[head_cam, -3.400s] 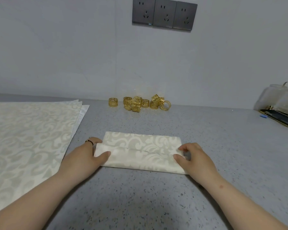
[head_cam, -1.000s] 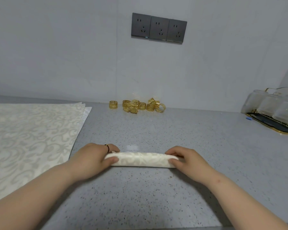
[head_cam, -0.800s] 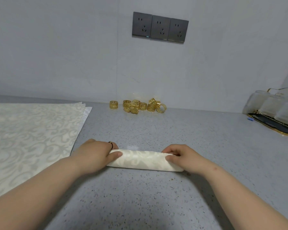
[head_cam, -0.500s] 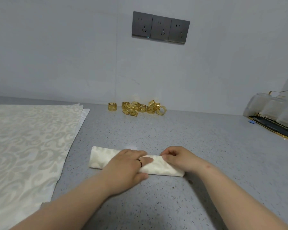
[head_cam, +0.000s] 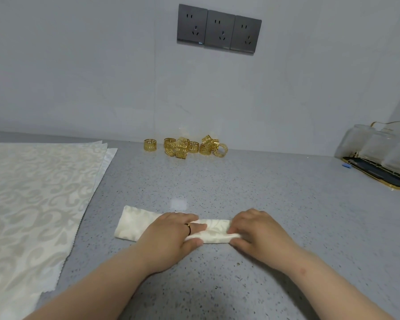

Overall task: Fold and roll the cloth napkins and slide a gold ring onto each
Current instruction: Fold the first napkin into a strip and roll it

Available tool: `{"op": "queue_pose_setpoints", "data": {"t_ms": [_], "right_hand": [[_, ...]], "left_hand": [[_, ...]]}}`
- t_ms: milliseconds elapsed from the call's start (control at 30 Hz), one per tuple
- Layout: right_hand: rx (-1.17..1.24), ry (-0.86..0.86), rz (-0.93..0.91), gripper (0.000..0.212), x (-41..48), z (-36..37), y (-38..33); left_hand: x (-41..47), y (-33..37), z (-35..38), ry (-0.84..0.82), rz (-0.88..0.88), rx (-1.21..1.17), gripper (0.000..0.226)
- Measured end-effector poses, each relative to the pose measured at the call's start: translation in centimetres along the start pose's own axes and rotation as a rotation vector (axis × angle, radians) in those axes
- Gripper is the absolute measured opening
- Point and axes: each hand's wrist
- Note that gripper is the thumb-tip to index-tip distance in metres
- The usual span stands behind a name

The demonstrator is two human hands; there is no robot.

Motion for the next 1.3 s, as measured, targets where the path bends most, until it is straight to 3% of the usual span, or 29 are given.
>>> {"op": "queue_pose_setpoints", "data": {"t_ms": [233, 400, 533, 600, 767, 967, 1000, 1067, 1133, 1300], "right_hand": [[0.490, -0.257, 0.328, 0.015, 3.2, -1.3, 0.6], [0.494, -0.352, 0.381, 0.033, 4.4, -1.2, 0.6], [0.386, -0.383, 0.362, 0.017, 4.4, -1.4, -0.1], [0.264, -0.341, 0.327, 0.014, 4.2, -1.2, -0.5], [-0.048, 0.015, 0.114, 0.024, 3.1, 0.2, -0.9], [-0.019, 0.221, 0.102, 0.012, 2.3, 1.4, -0.9], [0.011, 0.178, 0.105, 0.020, 2.4, 1.3, -1.0], [0.126, 0.118, 0.100, 0.057, 2.6, 1.2, -0.9], [0.232, 0.139, 0.097, 0.070, 3.0, 0.8, -0.3], [0.270, 0.168, 0.192, 0.029, 7.8, -0.2, 1.8]], "left_hand": [[0.0, 0.6, -0.3, 0.017, -0.016, -0.016, 0.109], [0.0, 0.3, -0.2, 0.026, 0.009, -0.046, 0.114], [0.0, 0.2, 0.0, 0.071, 0.001, -0.079, 0.096], [0.0, 0.6, -0.3, 0.097, -0.032, -0.103, 0.092], [1.9, 1.8, -1.4, 0.001, -0.044, 0.017, 0.078], [3.5, 2.2, -1.0, -0.022, -0.072, 0.012, 0.045], [3.5, 2.0, -0.9, -0.012, -0.079, -0.002, 0.043], [3.6, 1.5, -0.9, 0.008, -0.084, -0.006, 0.039], [3.8, 0.7, -0.9, 0.038, -0.089, -0.010, 0.036], [4.6, -3.7, -1.4, 0.164, -0.199, -0.047, 0.035]]}}
Point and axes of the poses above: each hand's wrist, its own x-axis towards the middle knuckle, its own z-axis out of the palm, y = z × x, and after that the axes turned 4 degrees about z, right-handed
